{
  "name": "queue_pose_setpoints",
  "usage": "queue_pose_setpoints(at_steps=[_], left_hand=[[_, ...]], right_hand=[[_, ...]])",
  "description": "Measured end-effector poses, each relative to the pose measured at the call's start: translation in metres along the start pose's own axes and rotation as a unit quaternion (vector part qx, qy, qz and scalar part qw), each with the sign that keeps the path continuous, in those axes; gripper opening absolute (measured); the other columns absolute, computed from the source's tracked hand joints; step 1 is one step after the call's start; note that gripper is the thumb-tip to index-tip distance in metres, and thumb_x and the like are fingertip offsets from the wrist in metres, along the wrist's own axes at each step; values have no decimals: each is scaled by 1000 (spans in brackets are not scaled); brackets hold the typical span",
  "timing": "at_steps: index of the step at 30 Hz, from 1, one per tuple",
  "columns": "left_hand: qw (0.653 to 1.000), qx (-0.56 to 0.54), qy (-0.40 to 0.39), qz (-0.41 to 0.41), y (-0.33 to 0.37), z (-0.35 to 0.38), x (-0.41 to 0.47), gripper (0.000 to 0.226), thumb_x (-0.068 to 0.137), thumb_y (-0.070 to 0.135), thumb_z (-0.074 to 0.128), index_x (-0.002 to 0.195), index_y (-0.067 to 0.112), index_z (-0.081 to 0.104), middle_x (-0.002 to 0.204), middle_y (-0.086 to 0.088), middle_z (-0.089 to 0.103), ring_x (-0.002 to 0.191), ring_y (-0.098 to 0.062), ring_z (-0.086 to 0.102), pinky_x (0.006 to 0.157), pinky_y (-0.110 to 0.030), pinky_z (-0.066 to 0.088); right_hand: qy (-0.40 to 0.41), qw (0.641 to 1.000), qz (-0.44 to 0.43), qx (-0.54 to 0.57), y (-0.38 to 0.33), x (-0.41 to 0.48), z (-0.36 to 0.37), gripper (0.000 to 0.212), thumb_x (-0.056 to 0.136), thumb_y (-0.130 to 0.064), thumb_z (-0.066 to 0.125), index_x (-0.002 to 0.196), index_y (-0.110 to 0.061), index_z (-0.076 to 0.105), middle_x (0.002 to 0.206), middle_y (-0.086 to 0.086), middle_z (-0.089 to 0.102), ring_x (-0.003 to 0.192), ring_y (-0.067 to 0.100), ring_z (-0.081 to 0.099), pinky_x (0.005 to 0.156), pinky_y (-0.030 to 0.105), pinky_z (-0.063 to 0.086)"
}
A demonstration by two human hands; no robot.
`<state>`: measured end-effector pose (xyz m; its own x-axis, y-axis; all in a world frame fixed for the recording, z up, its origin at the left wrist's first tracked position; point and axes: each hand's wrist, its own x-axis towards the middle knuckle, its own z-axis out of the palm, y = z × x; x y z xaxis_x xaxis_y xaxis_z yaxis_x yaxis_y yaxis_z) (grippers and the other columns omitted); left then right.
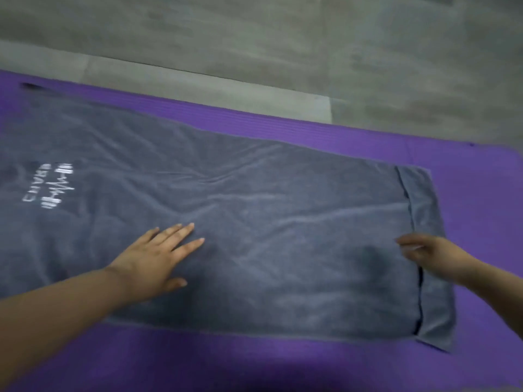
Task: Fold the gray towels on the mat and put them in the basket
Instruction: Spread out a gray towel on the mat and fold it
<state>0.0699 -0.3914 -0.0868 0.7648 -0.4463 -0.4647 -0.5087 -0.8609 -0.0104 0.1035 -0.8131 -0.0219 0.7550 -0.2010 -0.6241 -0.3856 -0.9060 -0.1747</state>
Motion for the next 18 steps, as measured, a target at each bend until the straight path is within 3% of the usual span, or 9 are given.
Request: queue_pose_setpoints(at_steps=[1, 3, 4, 6, 8, 9, 11, 14, 18], left_hand=[[1000, 1, -21, 10, 12, -7, 8, 91, 72, 60, 61, 144, 18, 23, 152, -19, 19, 138, -25, 31, 110, -37, 31], [994, 1, -104, 21, 31, -12, 23, 80, 89, 54, 39, 144, 26, -13, 154, -6, -18, 145, -18, -5, 117, -33, 3], [993, 6, -114, 21, 38, -9, 30, 79, 90, 53, 36, 142, 27, -18, 153, -4, -22, 144, -17, -9, 117, -32, 1], [993, 12, -117, 10, 48, -4, 38, 82, 89, 54, 37, 142, 26, -19, 153, -4, -24, 144, -18, -9, 117, -32, 2], [994, 29, -103, 9, 56, 1, 39, 93, 82, 57, 50, 145, 21, -8, 154, -7, -12, 145, -25, 6, 115, -38, 17], [996, 40, -65, 34, 56, 4, 39, 106, 67, 59, 67, 145, 14, 11, 153, -13, 11, 138, -32, 28, 106, -44, 34], [997, 61, -8, 48, 51, 17, 42, 120, 22, 55, 87, 126, 7, 51, 120, -21, 61, 101, -38, 64, 67, -48, 55], [999, 29, -7, 38, 42, 40, 44, 118, 11, 51, 88, 115, 14, 48, 106, -21, 68, 104, -33, 54, 59, -47, 55], [998, -15, 24, 53, 48, 43, 40, 119, 13, 50, 88, 117, 14, 45, 109, -21, 67, 106, -28, 39, 69, -44, 55]], right_hand=[[66, 995, 57, 41, 34, -4, 1, 34, 86, 5, 53, 120, 9, 53, 115, 23, 59, 79, -5, 65, 70, 5, 42], [159, 964, 182, 109, 95, -8, 17, 41, 87, 3, 54, 127, 9, 47, 117, 34, 55, 105, 28, 62, 84, 32, 43], [181, 945, 234, 136, 120, -11, 32, 45, 87, 1, 54, 130, 9, 43, 114, 37, 55, 106, 32, 61, 86, 34, 44], [166, 925, 286, 187, 152, -14, 67, 44, 87, -1, 57, 127, 13, 45, 92, 32, 58, 89, 17, 66, 72, 14, 47], [150, 913, 307, 223, 159, -15, 91, 35, 85, -4, 60, 113, 17, 55, 94, 30, 62, 97, 29, 62, 77, 26, 47], [152, 911, 306, 232, 161, -15, 97, 33, 84, -4, 62, 107, 18, 57, 100, 31, 63, 101, 37, 59, 78, 36, 44], [141, 905, 304, 263, 163, -16, 97, 30, 83, -6, 63, 100, 19, 57, 94, 28, 63, 91, 36, 59, 71, 35, 38], [104, 919, 284, 253, 171, -13, 91, 21, 84, -3, 62, 68, 9, 55, 72, 14, 54, 65, 23, 48, 57, 30, 36], [98, 925, 275, 242, 186, -18, 73, 12, 85, 0, 59, 73, 2, 56, 58, 4, 48, 43, 15, 45, 31, 9, 34]])
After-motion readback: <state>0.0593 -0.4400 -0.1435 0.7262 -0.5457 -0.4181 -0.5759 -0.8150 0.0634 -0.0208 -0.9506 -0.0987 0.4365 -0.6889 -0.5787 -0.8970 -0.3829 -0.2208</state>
